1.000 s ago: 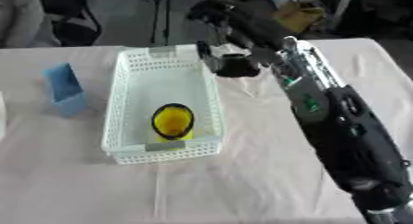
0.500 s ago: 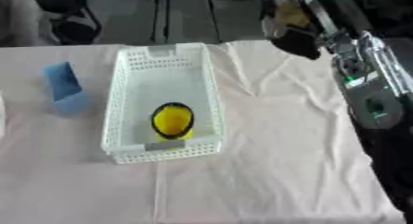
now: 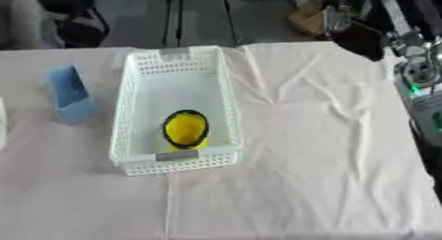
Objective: Pick up objects on the table and place them in the box.
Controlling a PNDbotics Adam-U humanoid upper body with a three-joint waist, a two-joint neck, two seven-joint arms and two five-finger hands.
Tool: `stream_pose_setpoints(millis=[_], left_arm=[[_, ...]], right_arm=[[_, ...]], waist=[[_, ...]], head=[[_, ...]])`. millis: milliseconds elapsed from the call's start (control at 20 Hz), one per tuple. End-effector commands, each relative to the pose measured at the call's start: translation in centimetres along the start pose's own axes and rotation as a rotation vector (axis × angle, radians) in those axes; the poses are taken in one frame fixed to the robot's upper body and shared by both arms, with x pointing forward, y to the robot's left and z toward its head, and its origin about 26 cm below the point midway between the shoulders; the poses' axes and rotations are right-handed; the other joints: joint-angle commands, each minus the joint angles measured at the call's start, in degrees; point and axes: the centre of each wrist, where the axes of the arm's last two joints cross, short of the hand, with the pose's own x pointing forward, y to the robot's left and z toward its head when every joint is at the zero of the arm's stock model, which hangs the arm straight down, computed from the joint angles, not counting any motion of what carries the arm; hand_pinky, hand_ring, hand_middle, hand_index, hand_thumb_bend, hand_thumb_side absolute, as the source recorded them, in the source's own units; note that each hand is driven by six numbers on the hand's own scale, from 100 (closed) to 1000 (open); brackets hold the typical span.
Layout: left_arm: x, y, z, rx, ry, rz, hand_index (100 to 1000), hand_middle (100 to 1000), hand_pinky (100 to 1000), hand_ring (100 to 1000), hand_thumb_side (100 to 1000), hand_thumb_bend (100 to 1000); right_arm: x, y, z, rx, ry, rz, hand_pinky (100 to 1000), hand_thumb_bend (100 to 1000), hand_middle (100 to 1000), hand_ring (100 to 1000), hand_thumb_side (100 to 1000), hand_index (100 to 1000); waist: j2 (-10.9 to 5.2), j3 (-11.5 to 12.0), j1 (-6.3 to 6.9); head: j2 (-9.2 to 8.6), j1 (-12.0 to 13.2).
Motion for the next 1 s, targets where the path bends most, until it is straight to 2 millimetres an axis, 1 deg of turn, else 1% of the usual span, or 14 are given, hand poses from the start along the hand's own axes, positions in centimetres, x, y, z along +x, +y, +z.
stream_pose_setpoints(millis=[50,400,550,1000], left_arm=[[0.87,0.59,-0.49,-0.001,-0.034,-0.025,860,656,565,633,914,263],[0.84,0.61,-0.45,0.000,-0.033,-0.025,861,657,564,633,912,263],[0.85,0.60,-0.45,-0.001,-0.034,-0.025,861,656,564,632,912,263],[0.84,0.62,-0.42,0.000,-0.032,-0.026,856,656,564,632,912,263]], right_arm=[[-0.31,-1.49,-0.28,-0.028,-0.001,0.027,645,100,831,702,353,895],[-0.52,-1.41,-0.03,-0.036,0.011,0.017,639,100,820,696,357,894],[-0.50,-1.31,0.05,-0.042,0.015,0.002,629,100,814,687,380,892],[-0.35,-1.24,0.04,-0.038,0.015,-0.030,626,100,812,685,384,893]], waist=[[-0.92,-0.2,0.15],[-1.12,-0.3,0.26],[-1.15,-0.3,0.32],[-1.35,-0.4,0.38]], head=[[-0.53,0.1],[-0.49,0.0],[-0.45,0.0],[-0.39,-0.1]])
